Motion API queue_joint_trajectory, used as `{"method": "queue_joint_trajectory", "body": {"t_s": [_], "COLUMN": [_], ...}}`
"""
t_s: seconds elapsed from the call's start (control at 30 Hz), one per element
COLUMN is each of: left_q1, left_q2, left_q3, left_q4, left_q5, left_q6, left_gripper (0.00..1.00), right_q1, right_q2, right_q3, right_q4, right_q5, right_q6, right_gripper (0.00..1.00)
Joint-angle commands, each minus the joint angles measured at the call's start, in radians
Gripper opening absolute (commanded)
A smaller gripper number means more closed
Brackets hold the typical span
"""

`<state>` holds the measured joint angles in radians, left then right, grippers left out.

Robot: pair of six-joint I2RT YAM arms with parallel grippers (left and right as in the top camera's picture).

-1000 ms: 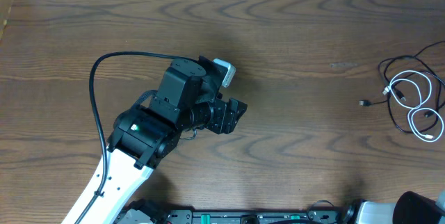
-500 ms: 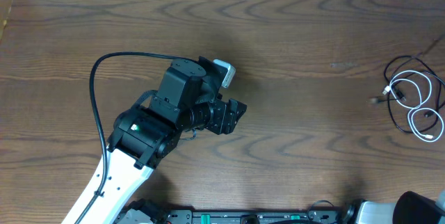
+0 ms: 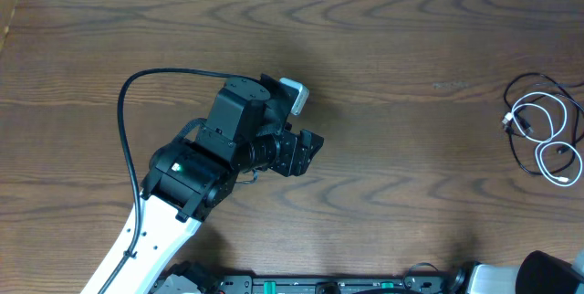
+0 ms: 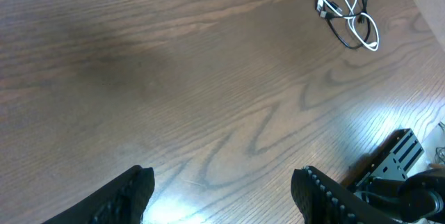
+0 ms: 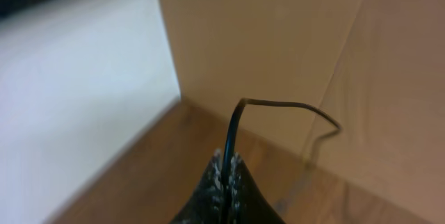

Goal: Untangle cables
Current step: 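Carry the black cable to the right edge with the right gripper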

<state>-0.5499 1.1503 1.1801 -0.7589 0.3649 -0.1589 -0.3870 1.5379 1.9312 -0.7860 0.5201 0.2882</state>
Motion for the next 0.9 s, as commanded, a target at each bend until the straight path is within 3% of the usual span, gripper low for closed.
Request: {"method": "queue_joint_trajectory", "body": {"t_s": [0.0,0.13,0.2,0.27,0.4,0.53,0.63,0.73,0.87], "left_q1": [0.003,0.003,0.003,0.003,0.003,0.003,0.003,0.003,0.003], "left_q2": [0.0,0.0,0.0,0.0,0.0,0.0,0.0,0.0,0.0], "left_q3": [0.015,0.015,0.015,0.015,0.015,0.015,0.015,0.015,0.015], "left_q4": [-0.003,-0.006,-0.011,-0.013,-0.014,-0.021,-0.025,-0.025,-0.025], "left_q5": [0.009,0.009,0.009,0.009,0.009,0.009,0.009,0.008,-0.021], "left_q6": [0.005,0.005,0.005,0.005,0.005,0.005,0.005,0.005,0.005], "left_gripper": [0.68,0.68,0.68,0.68,0.68,0.68,0.68,0.68,0.68], "right_q1": [0.002,0.002,0.002,0.002,0.001,0.001,0.001,0.001,0.002], "right_q2": [0.02,0.083,0.116,0.151,0.229,0.297,0.332,0.356,0.364], "right_q3": [-0.002,-0.012,-0.012,-0.012,-0.012,-0.012,-0.012,-0.012,-0.013], "right_q4": [-0.064,-0.167,-0.238,-0.301,-0.388,-0.429,-0.452,-0.475,-0.502], "right_q5": [-0.083,-0.132,-0.177,-0.202,-0.209,-0.212,-0.244,-0.299,-0.429], "right_q6": [-0.012,-0.013,-0.013,-0.013,-0.013,-0.013,-0.013,-0.013,-0.014], "right_gripper": [0.01,0.02,0.22,0.22,0.09,0.1,0.23,0.43,0.6]}}
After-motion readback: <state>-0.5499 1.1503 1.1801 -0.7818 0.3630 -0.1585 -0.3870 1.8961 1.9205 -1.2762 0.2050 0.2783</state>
